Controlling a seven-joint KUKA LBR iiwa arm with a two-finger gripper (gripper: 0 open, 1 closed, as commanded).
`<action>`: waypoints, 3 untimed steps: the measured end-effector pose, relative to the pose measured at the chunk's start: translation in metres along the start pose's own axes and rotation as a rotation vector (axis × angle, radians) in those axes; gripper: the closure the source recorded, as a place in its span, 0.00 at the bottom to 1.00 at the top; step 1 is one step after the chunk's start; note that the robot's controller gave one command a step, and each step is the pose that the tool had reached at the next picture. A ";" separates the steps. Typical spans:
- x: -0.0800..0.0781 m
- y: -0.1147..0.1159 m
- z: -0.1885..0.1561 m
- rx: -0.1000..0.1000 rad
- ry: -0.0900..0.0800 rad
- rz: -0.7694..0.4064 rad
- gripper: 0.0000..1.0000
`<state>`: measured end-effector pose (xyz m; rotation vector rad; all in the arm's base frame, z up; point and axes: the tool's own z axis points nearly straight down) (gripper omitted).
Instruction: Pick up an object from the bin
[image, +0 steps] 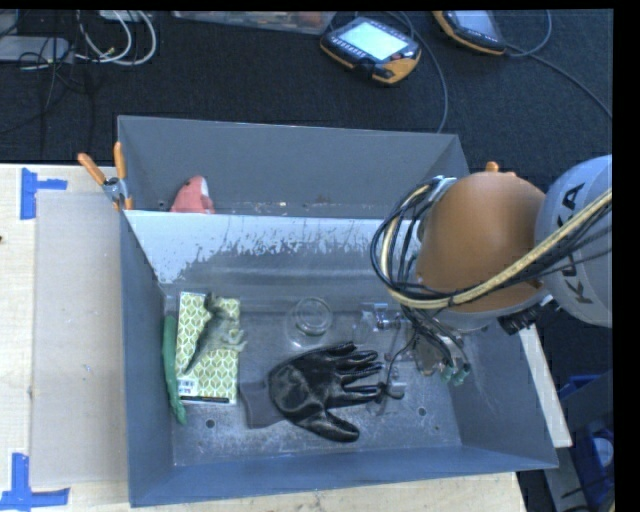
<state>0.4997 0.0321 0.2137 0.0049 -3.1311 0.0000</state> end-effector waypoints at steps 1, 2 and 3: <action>-0.002 0.000 -0.004 0.000 -0.009 0.001 0.00; -0.026 -0.008 0.061 0.000 -0.010 -0.020 0.00; -0.052 -0.013 0.066 -0.001 -0.004 -0.032 0.00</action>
Offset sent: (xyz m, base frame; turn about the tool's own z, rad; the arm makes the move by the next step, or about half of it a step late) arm 0.0507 -0.0180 -0.1437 -0.0457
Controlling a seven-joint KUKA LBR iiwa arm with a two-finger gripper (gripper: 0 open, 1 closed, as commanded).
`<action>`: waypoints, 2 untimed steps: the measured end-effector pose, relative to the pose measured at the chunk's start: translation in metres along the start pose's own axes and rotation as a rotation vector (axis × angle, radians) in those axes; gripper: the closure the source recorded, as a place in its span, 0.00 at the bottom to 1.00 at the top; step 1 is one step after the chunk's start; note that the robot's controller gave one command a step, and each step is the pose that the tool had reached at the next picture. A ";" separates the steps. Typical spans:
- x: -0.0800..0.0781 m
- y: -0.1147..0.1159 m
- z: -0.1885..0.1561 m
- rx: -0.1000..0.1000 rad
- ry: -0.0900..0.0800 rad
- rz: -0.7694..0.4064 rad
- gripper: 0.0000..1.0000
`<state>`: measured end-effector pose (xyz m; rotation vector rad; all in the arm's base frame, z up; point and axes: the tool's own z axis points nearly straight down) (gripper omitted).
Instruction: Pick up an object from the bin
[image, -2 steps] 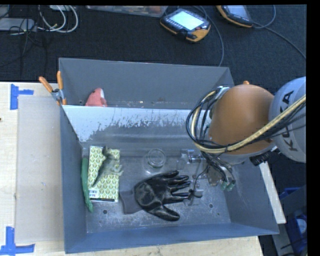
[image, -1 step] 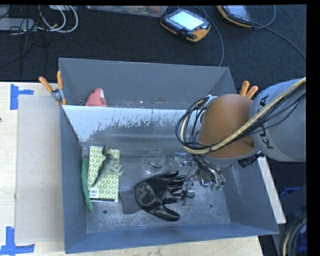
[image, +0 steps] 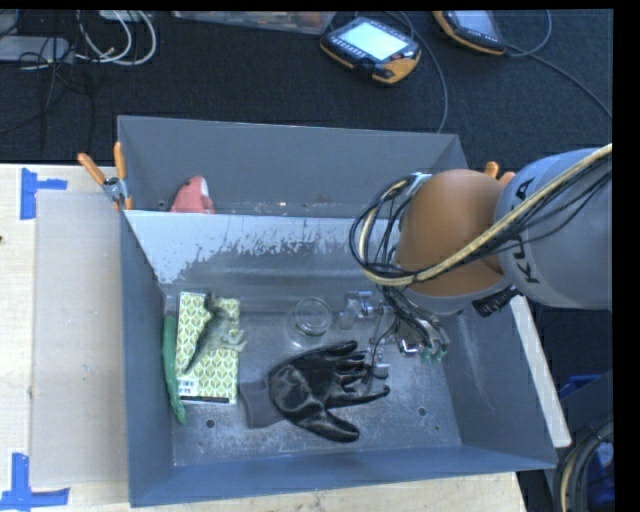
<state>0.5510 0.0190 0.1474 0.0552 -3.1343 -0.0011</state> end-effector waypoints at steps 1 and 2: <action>0.004 -0.005 0.008 0.000 -0.006 0.023 0.00; 0.008 -0.014 0.077 -0.001 0.000 0.044 0.00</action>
Offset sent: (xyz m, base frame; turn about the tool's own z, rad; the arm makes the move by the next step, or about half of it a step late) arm -0.0092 -0.0164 -0.0774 0.0476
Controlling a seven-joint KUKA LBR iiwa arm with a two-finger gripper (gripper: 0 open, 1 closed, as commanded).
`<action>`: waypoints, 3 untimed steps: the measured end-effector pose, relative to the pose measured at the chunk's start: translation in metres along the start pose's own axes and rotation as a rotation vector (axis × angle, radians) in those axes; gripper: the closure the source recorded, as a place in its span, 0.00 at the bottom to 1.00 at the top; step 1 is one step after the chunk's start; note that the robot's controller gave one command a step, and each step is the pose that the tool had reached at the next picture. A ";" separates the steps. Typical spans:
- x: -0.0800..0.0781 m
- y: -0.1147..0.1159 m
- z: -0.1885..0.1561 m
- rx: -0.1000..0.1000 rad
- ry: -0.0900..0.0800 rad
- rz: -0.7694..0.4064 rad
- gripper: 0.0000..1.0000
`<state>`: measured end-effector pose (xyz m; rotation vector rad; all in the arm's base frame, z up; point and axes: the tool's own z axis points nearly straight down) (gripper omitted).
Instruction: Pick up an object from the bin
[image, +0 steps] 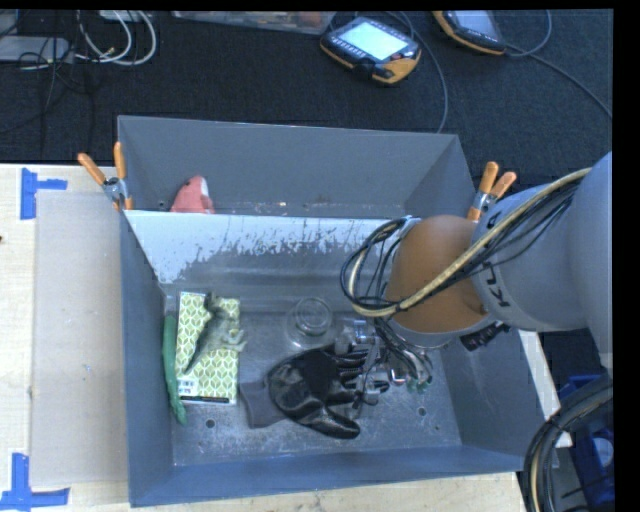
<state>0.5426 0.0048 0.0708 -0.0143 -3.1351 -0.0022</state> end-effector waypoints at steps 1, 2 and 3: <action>-0.008 0.001 0.001 -0.001 -0.006 0.056 1.00; -0.008 0.001 0.001 -0.001 -0.006 0.056 1.00; -0.008 0.001 -0.001 -0.001 -0.006 0.056 1.00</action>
Offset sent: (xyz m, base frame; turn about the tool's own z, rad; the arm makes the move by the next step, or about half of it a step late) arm 0.0000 0.0000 0.0000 0.0000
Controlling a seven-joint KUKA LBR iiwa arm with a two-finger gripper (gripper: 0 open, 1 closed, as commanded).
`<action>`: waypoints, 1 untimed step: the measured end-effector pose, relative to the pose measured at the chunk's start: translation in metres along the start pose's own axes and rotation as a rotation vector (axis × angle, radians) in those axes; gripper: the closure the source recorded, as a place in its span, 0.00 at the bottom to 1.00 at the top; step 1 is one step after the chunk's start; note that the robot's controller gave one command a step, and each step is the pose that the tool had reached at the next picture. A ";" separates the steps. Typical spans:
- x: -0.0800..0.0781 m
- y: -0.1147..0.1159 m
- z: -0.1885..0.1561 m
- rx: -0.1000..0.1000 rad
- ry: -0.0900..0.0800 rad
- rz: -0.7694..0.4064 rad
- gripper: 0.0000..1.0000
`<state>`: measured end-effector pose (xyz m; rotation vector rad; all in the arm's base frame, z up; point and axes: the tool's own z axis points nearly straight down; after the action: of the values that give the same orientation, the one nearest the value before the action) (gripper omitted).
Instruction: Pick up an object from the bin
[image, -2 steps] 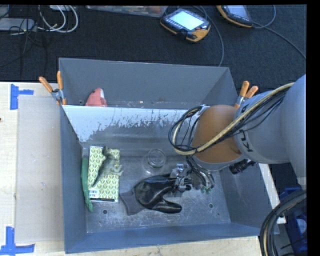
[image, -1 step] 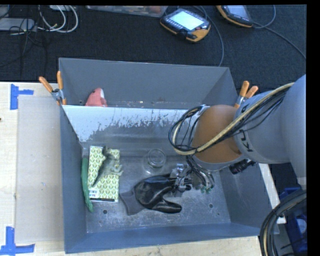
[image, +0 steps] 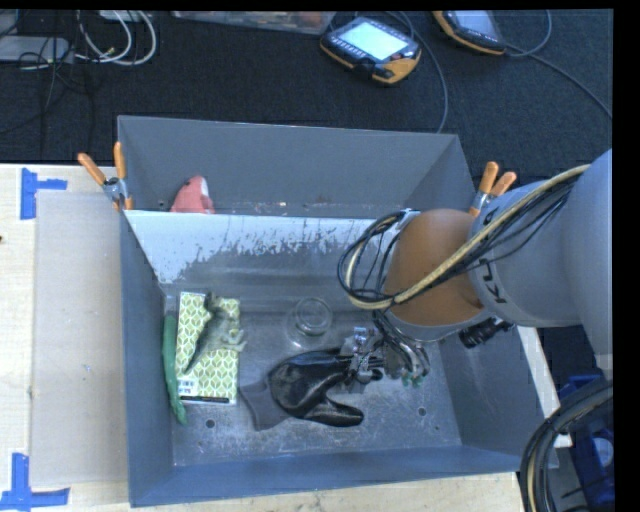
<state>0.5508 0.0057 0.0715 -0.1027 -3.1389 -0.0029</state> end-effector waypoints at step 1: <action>0.000 0.000 -0.002 0.000 0.000 0.000 1.00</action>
Offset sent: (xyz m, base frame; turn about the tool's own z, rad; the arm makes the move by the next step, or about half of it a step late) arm 0.0000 -0.0001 0.0567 0.0000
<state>0.5507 0.0057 0.0740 -0.1028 -3.1385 -0.0029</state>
